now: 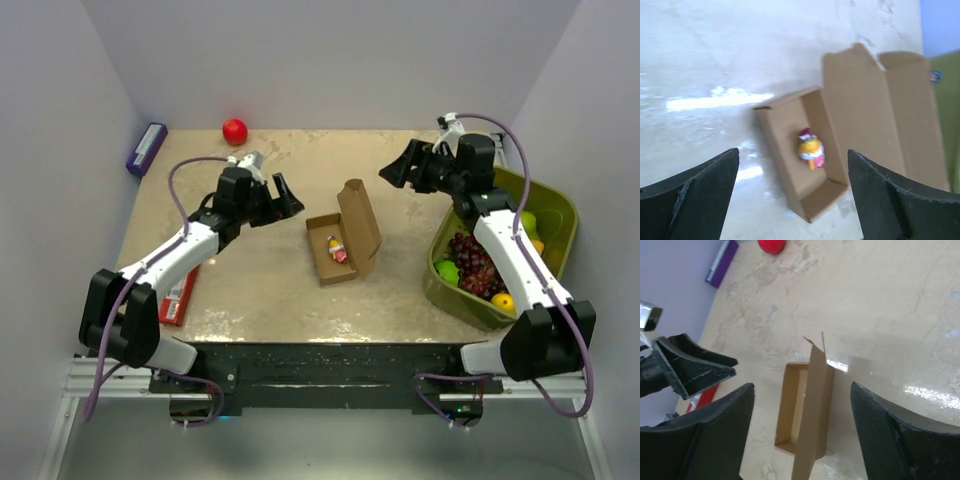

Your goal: Fold the paper box

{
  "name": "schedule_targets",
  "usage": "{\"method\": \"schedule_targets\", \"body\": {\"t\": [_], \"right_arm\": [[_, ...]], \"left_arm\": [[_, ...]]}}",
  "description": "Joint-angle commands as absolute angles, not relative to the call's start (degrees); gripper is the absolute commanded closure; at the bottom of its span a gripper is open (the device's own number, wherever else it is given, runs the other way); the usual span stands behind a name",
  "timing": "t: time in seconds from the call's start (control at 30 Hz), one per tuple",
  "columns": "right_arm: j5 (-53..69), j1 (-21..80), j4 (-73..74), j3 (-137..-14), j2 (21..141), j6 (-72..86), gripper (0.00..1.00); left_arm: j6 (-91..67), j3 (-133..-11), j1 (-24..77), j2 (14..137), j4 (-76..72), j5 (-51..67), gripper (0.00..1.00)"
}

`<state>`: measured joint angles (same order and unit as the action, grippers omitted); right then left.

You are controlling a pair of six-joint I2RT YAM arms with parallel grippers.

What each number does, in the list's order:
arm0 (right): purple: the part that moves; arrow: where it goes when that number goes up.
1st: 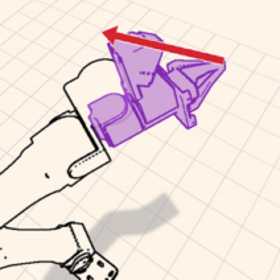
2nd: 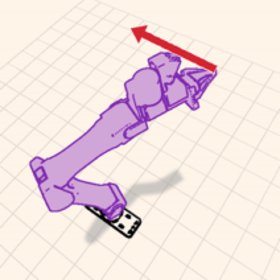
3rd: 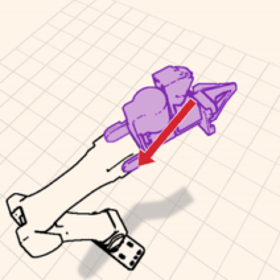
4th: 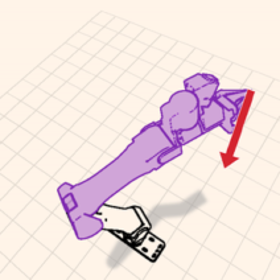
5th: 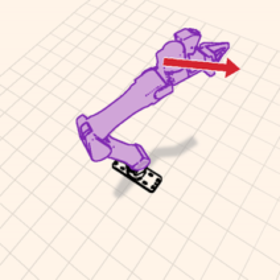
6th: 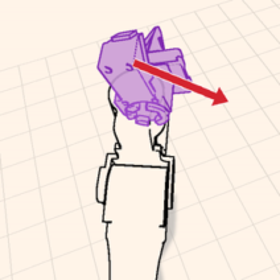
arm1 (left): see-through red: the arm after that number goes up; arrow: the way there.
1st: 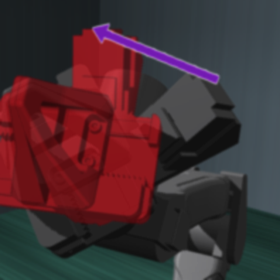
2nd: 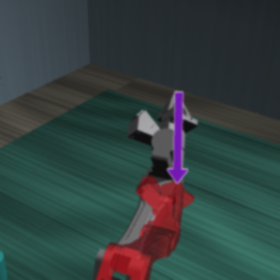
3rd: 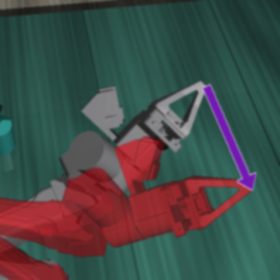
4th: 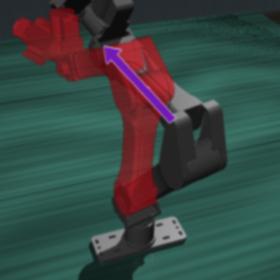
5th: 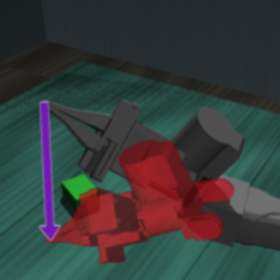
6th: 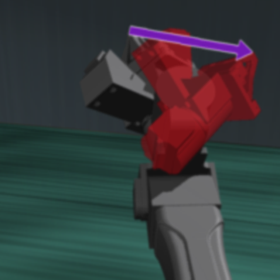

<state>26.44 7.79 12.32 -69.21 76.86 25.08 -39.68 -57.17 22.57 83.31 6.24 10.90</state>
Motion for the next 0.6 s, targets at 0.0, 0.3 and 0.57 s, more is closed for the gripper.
{"method": "schedule_targets", "body": {"t": [0.0, 0.3, 0.57], "right_arm": [[13.76, 9.22, 12.91, -72.59, 83.48, 24.88, 0.28], [2.91, 15.72, 18.37, -82.79, 101.05, 22.15, 0.45], [2.9, 17.84, 18.46, -82.53, 108.72, 23.2, 0.49]], "left_arm": [[-35.78, -53.7, 19.51, 85.24, -0.88, 9.41, 0.11], [-31.2, -54.4, 19.51, 95.35, -4.3, 11.07, 0.35], [-29.18, -56.69, 19.51, 103.88, -6.05, 14.85, 0.52]]}}
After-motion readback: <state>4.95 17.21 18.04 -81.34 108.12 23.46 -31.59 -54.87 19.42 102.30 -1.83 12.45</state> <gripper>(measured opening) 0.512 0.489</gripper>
